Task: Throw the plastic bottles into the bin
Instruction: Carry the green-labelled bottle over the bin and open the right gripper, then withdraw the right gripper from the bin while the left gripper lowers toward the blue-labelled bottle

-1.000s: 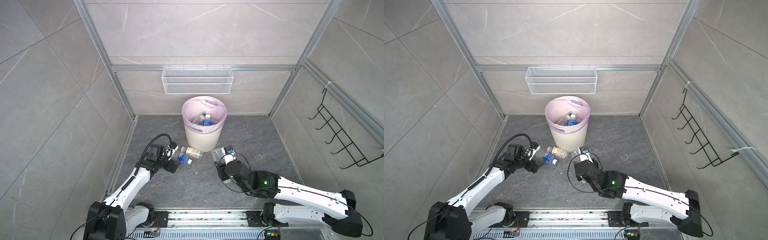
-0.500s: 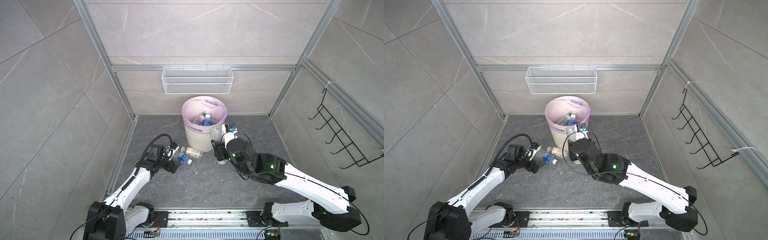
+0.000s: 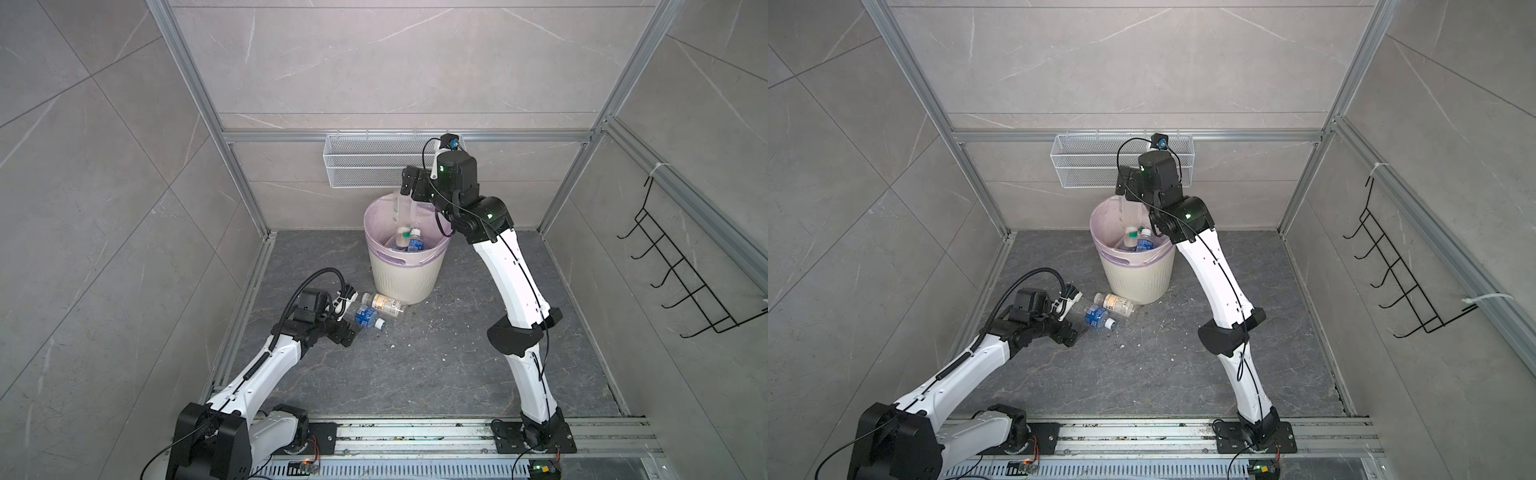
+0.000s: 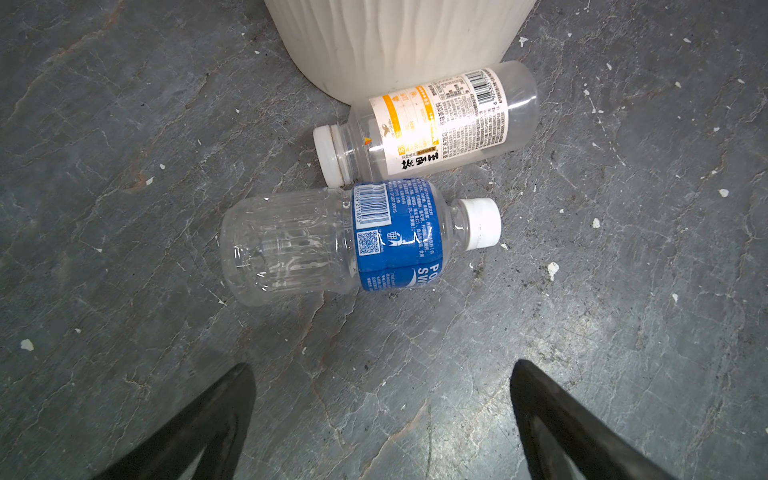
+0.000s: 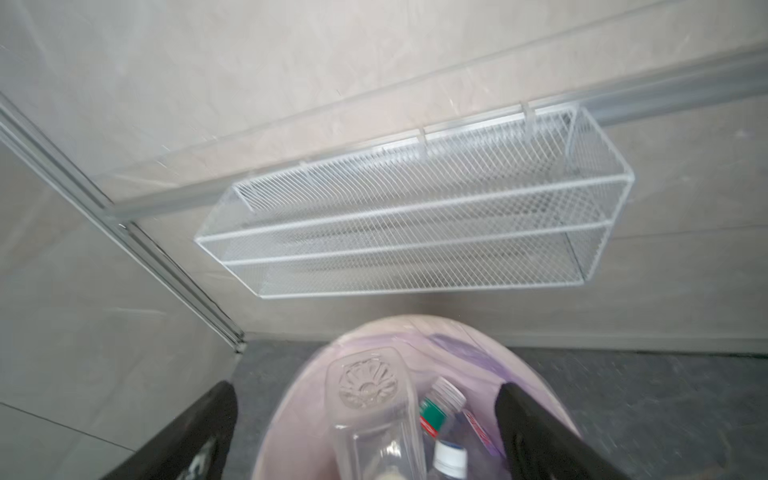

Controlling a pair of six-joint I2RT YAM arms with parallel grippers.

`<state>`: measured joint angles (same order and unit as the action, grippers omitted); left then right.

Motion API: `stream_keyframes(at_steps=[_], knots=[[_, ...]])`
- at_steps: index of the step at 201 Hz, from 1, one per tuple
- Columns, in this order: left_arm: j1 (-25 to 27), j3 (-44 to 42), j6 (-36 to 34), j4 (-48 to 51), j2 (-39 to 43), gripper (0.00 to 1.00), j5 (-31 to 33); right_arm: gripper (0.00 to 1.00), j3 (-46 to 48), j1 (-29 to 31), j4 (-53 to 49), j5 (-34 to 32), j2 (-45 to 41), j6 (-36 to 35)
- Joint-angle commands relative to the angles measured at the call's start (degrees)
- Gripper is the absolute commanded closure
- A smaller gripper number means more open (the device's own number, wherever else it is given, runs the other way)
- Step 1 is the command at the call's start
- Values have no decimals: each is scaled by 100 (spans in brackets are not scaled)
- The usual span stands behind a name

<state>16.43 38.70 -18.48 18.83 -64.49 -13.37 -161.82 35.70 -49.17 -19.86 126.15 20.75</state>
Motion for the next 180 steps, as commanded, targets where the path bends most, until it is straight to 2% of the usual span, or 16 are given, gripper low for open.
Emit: stream_keyframes(at_steps=[1,15,56,101,146,180], knots=[[5,33,-49,-54,42,2,61,1,1745,95,725,335,-1234,-69],[1,37,-33,-96,6,2,86,1,2739,94,1244,388,-1888,-114],[3,102,-11,-217,-210,1,273,1,3970,95,1308,556,-2957,-75],[-114,272,-18,-376,-569,1,302,1,5841,146,1526,606,-4275,-29],[-684,734,150,-492,-1152,1,-429,1,7374,261,1500,536,-5338,115],[-833,1197,163,-447,-1813,1,-758,1,8107,447,1307,506,-5734,199]])
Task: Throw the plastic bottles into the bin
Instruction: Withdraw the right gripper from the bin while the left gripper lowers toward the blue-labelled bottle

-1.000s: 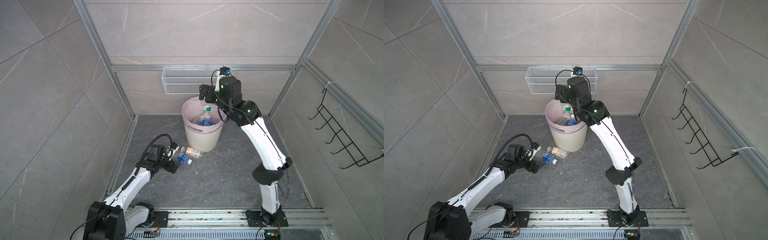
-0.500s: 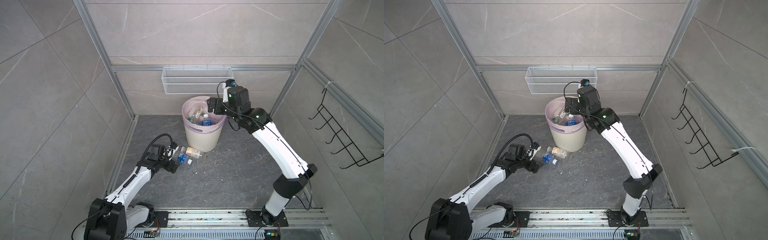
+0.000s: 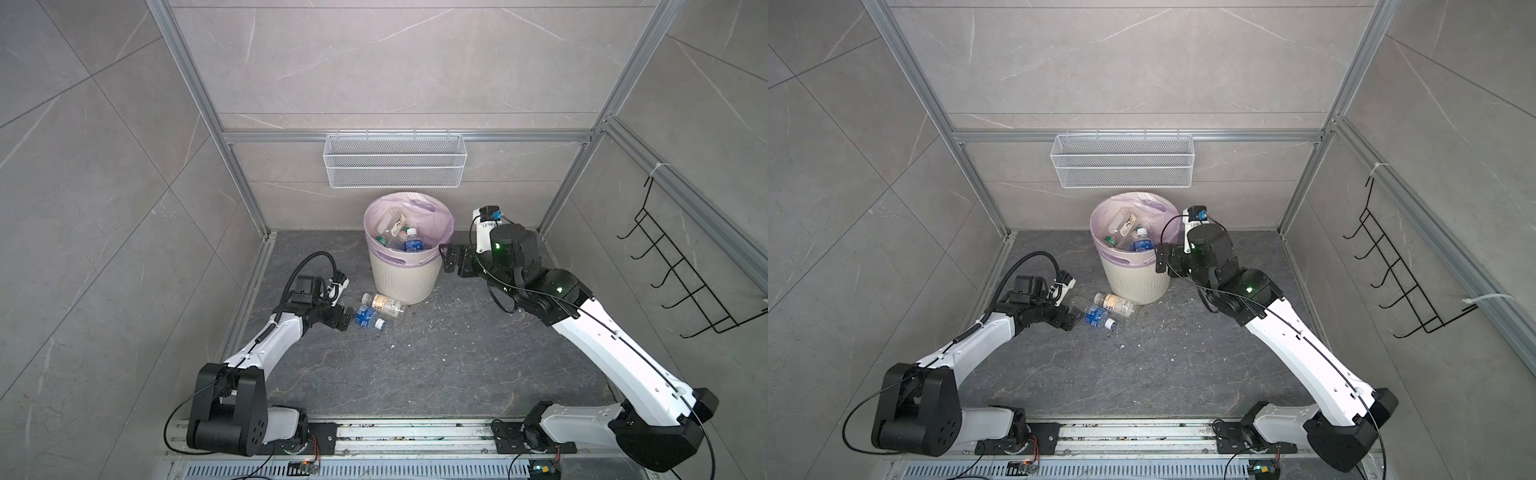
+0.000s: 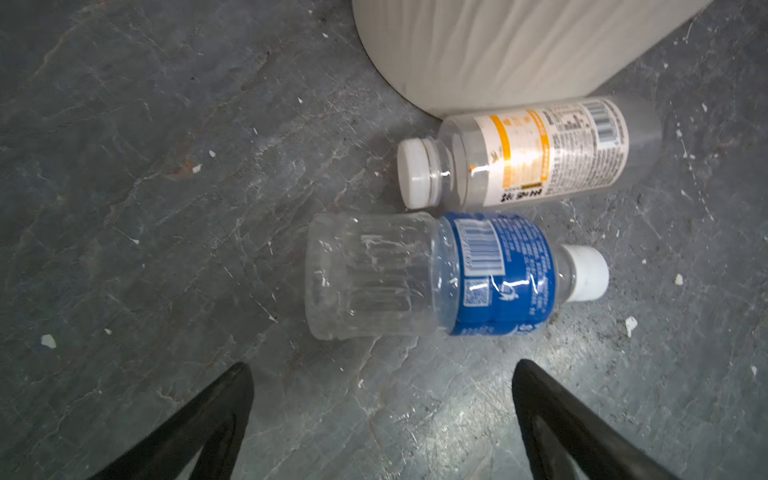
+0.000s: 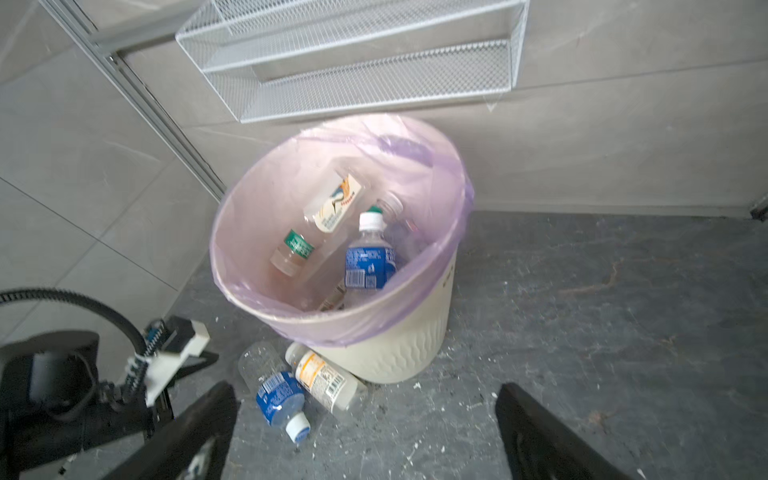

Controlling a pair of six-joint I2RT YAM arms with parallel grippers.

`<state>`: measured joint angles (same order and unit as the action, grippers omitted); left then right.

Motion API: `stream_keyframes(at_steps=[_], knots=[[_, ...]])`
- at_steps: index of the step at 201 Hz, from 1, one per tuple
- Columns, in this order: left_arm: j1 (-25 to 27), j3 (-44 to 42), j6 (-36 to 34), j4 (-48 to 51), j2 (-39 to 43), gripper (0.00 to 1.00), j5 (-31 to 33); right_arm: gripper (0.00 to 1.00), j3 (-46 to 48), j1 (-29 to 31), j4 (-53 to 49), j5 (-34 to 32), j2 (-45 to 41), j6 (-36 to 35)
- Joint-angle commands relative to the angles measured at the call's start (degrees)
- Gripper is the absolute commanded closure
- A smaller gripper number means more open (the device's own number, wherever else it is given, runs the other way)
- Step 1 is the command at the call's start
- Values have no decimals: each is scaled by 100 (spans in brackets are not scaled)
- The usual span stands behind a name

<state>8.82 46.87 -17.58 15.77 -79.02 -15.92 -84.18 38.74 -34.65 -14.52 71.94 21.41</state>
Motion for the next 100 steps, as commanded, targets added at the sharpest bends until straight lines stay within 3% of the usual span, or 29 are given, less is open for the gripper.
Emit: stream_keyframes(at_steps=[1,43,100], knots=[[-77,391,72,-134,-381,0,-514,1,355,152,-146,-26,-322,130],[-139,903,-27,107,-1127,1,-1053,6,970,784,-334,-360,-507,-1],[-100,987,-219,420,-1382,1,-1297,8,1452,1455,-349,-622,-313,110]])
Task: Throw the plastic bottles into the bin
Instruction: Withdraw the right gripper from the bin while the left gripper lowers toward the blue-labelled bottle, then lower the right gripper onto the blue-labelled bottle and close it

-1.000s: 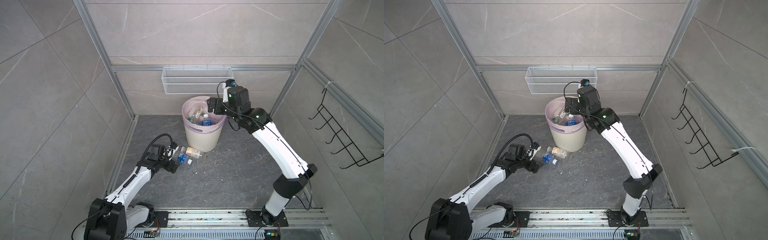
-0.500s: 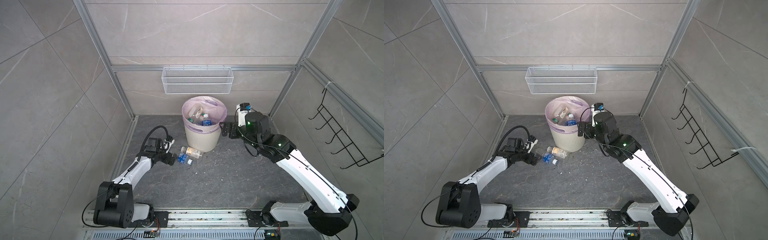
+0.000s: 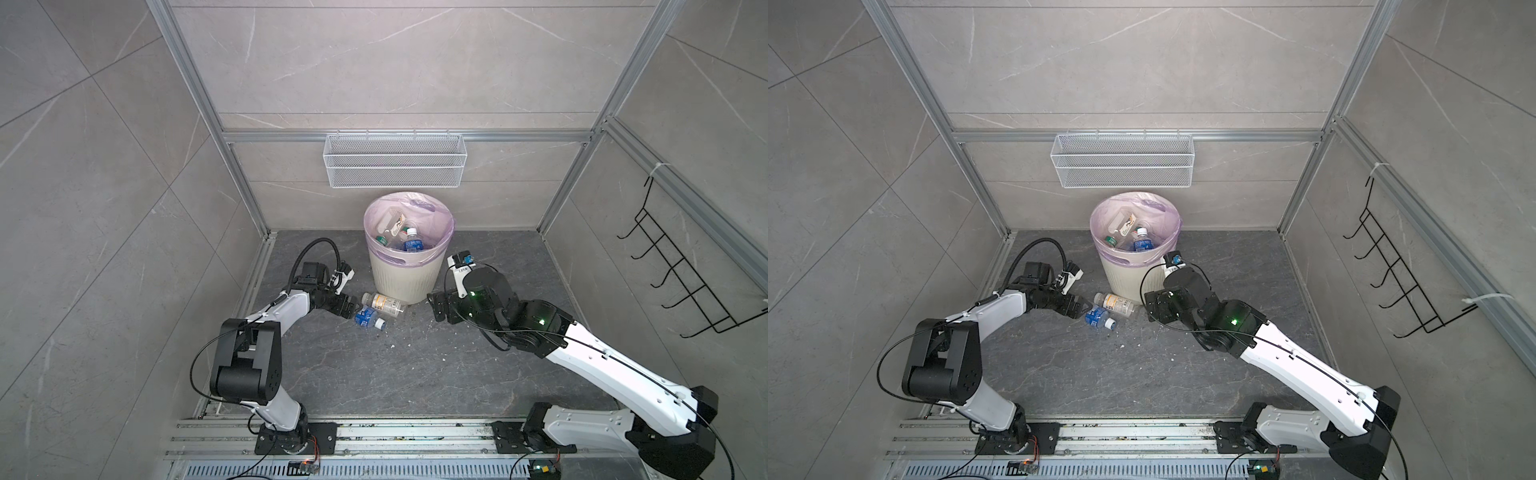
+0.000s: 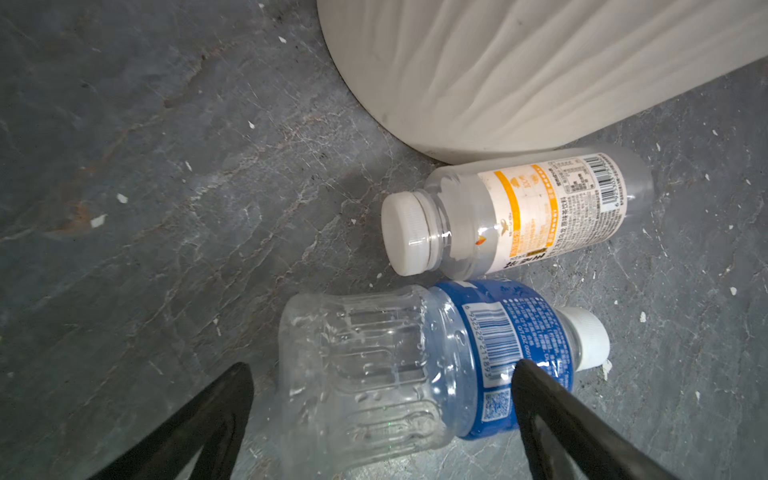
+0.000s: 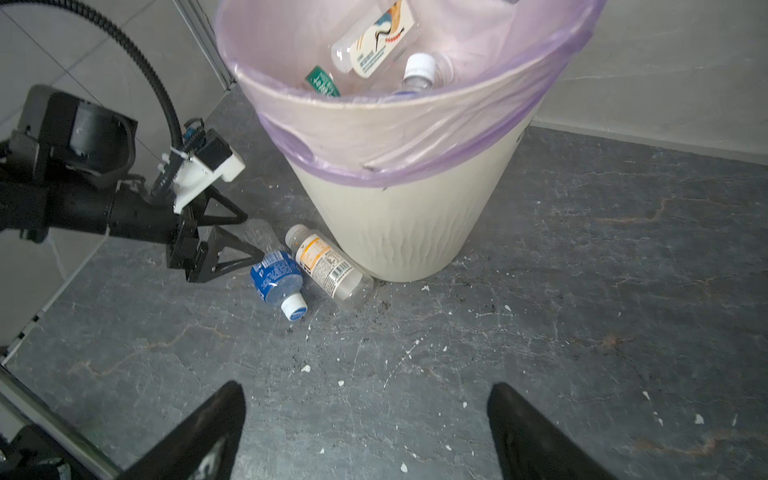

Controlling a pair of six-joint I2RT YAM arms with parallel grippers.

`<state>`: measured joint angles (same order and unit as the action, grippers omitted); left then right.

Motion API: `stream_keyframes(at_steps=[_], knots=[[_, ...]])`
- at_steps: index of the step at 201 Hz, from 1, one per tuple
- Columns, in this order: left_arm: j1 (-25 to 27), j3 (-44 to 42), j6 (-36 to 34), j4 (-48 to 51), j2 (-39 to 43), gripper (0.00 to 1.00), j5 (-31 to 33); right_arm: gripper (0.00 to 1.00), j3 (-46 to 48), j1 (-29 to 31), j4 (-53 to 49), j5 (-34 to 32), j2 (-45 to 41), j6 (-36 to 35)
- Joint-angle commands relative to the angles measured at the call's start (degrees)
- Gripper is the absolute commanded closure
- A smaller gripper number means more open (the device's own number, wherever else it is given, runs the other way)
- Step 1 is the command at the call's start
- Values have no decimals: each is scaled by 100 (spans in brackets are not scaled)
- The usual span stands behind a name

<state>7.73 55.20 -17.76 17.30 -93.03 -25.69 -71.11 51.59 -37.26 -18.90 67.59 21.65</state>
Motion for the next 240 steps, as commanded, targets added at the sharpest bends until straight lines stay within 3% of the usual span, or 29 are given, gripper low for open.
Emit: stream_keyframes(at_steps=[1,64,158,240], knots=[[14,147,-206,271,25,1,-321,8,148,181,-89,-185,140,81],[401,-52,-370,604,391,2,-565,20,5,621,-19,-28,1133,-66],[1064,17,-506,1091,576,2,-761,23,80,783,338,271,1696,41],[739,-106,-185,567,881,1,420,23,-316,878,665,549,2558,-158]])
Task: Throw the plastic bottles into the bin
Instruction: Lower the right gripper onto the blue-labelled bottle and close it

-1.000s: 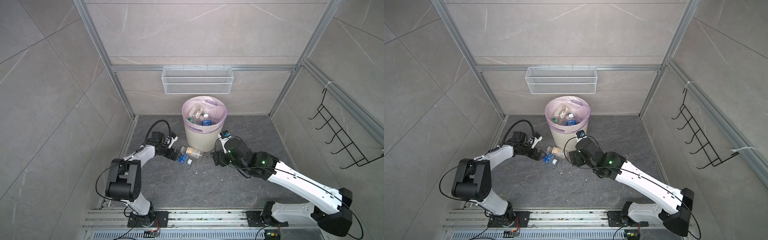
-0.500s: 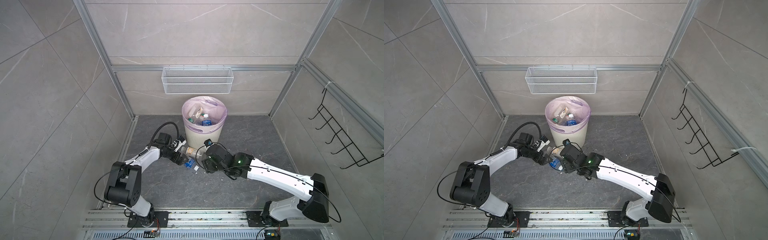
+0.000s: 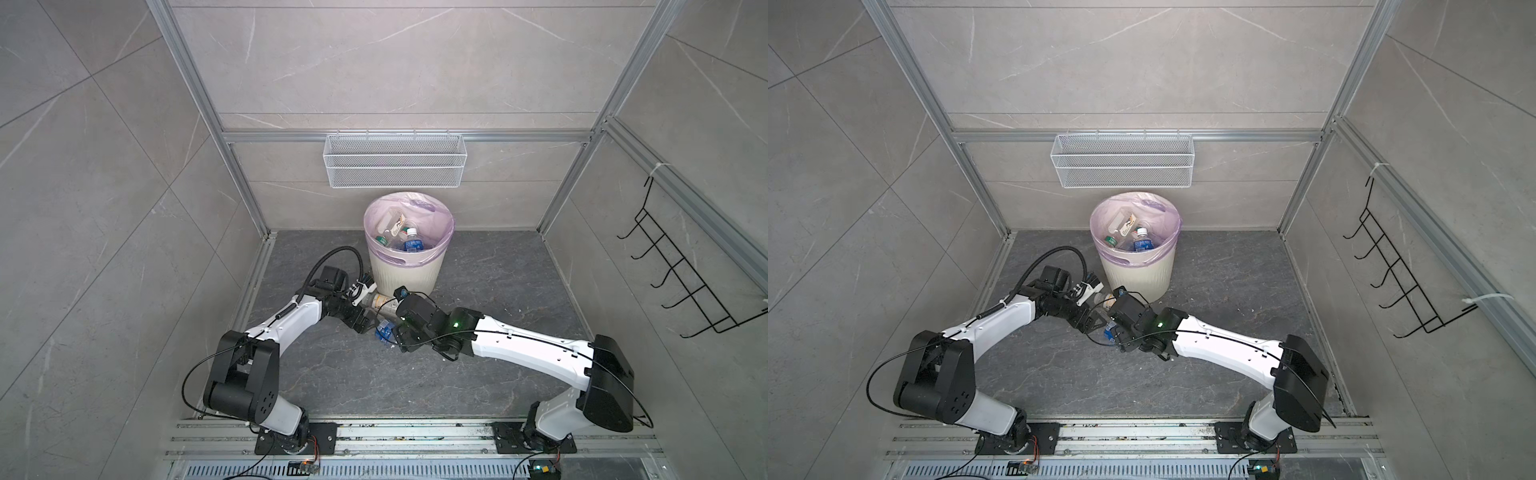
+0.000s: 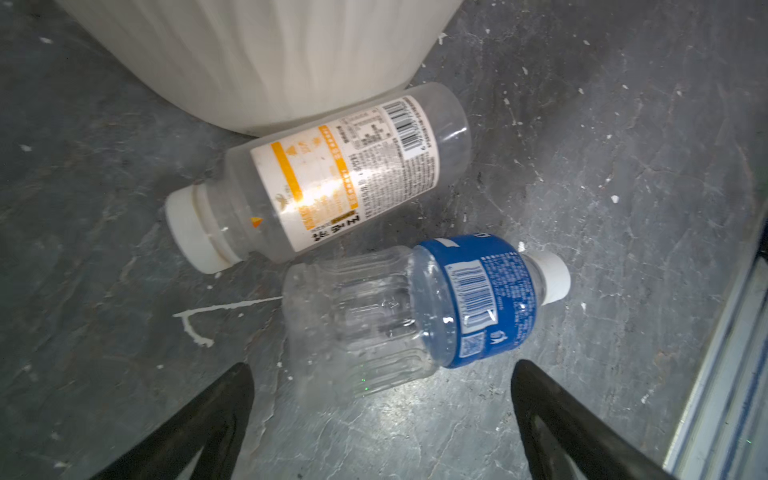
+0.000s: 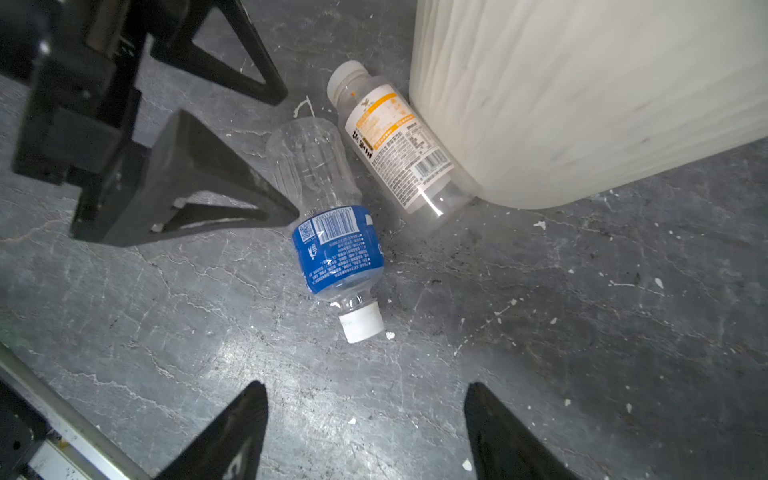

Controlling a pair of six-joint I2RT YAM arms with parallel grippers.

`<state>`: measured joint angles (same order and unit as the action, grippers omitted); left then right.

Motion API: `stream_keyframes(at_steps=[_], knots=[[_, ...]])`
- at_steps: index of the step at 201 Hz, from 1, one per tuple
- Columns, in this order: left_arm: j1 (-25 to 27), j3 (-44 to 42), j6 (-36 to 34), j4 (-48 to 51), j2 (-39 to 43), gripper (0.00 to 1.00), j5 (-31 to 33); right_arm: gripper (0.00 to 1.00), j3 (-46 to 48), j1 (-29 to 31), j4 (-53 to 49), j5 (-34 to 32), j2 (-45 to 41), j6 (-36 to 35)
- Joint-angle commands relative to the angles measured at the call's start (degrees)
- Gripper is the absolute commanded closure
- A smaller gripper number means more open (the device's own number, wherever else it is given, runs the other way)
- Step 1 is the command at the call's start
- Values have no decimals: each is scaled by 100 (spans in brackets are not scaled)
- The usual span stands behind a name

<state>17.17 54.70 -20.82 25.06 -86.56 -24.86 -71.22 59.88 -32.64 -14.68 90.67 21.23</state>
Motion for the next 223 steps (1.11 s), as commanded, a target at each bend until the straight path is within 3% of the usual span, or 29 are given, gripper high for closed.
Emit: stream_keyframes(at_steps=[1,87,141,223], knots=[[-227,-56,130,-211,235,1,344,23,-314,50,205,129,263,-122],[-1077,-508,165,-194,735,1,389,24,-1331,48,239,289,1618,-444],[-1128,-945,136,-65,1378,1,428,19,-1966,-53,40,325,2425,-633],[-1192,-1364,145,-22,1825,1,479,19,-2104,-178,101,431,3003,-665]])
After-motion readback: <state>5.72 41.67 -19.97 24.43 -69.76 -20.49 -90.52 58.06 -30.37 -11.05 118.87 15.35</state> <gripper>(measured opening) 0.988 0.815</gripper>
